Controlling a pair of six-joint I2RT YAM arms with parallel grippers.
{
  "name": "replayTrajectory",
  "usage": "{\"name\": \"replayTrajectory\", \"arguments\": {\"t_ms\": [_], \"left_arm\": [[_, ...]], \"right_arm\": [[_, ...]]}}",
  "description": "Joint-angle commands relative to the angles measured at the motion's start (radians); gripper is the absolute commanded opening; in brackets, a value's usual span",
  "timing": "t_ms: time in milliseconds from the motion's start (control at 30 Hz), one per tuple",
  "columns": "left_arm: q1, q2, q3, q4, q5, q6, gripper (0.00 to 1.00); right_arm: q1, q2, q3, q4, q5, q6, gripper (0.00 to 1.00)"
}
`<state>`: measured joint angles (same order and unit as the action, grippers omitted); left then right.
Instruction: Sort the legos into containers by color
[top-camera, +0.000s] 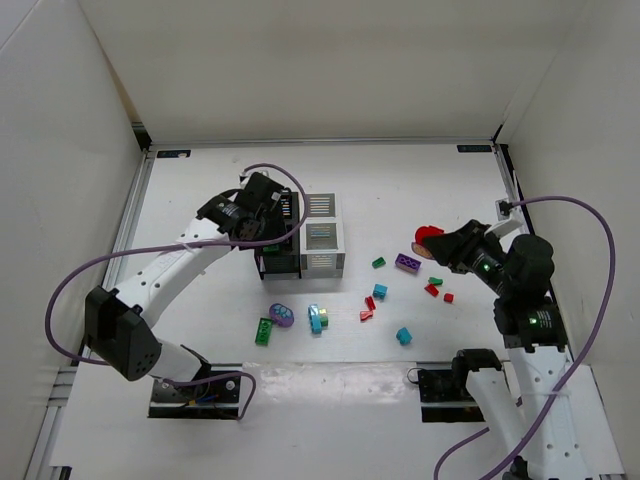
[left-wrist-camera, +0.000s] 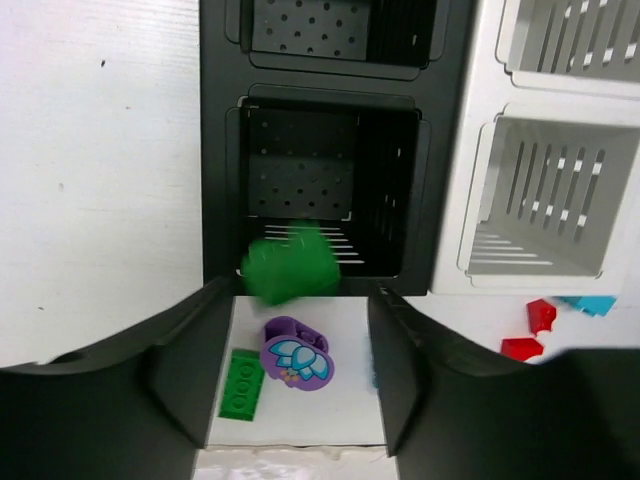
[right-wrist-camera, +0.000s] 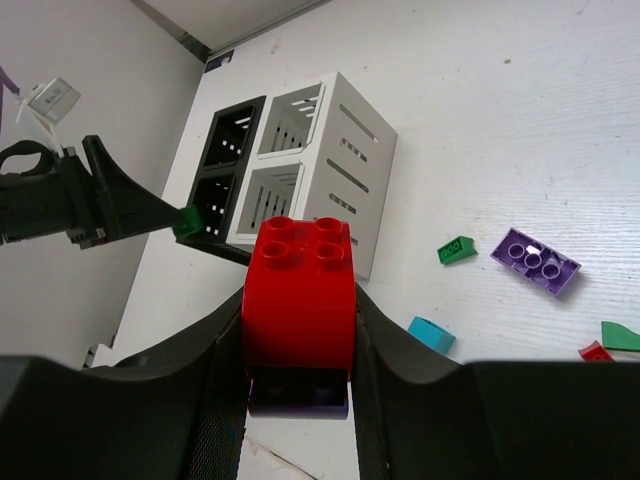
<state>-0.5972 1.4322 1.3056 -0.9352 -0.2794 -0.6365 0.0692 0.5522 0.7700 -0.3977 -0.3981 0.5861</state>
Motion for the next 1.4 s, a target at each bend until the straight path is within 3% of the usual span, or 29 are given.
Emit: {"name": "replayTrajectory", "arguments": {"t_ms": [0, 233, 400, 467, 500, 567, 700, 967, 1367], "left_arm": [[0.005, -0.030, 0.018, -0.001, 0.022, 0.012, 0.70], [0.007, -0.050, 0.030, -0.008, 0.068, 0.038, 0.77], [0.002, -0.124, 0.020, 0.036, 0.144, 0.098, 0.90], [0.001, -0.183, -0.008, 0.100, 0.274, 0.124, 0.95], [0.002, -0.217, -0.032, 0.139, 0.334, 0.196, 1.00], [-0.001, -0.265, -0.089, 0.273, 0.586, 0.250, 1.00], [-0.050, -0.289, -0.129, 0.421, 0.868, 0.304, 1.00], [-0.190, -0.200, -0.048, 0.404, 0.919, 0.362, 1.00], [-0.196, -0.289, -0.161, 0.605, 1.025, 0.305, 0.99]], "right_arm": [[-0.005, 0.006, 0.029, 0.017, -0.008, -0.029, 0.00], [0.012, 0.026, 0.035, 0.017, -0.074, -0.057, 0.00], [0.018, 0.070, 0.043, 0.066, -0.272, -0.087, 0.00], [0.024, 0.106, 0.060, 0.097, -0.390, -0.106, 0.00], [0.027, 0.141, 0.069, 0.108, -0.524, -0.106, 0.00], [0.049, 0.189, 0.089, 0.178, -0.606, -0.101, 0.00], [0.208, 0.299, 0.149, 0.156, -0.752, -0.159, 0.00], [0.438, 0.425, 0.264, 0.062, -0.688, -0.289, 0.00], [0.454, 0.433, 0.264, 0.080, -0.659, -0.249, 0.00]]}}
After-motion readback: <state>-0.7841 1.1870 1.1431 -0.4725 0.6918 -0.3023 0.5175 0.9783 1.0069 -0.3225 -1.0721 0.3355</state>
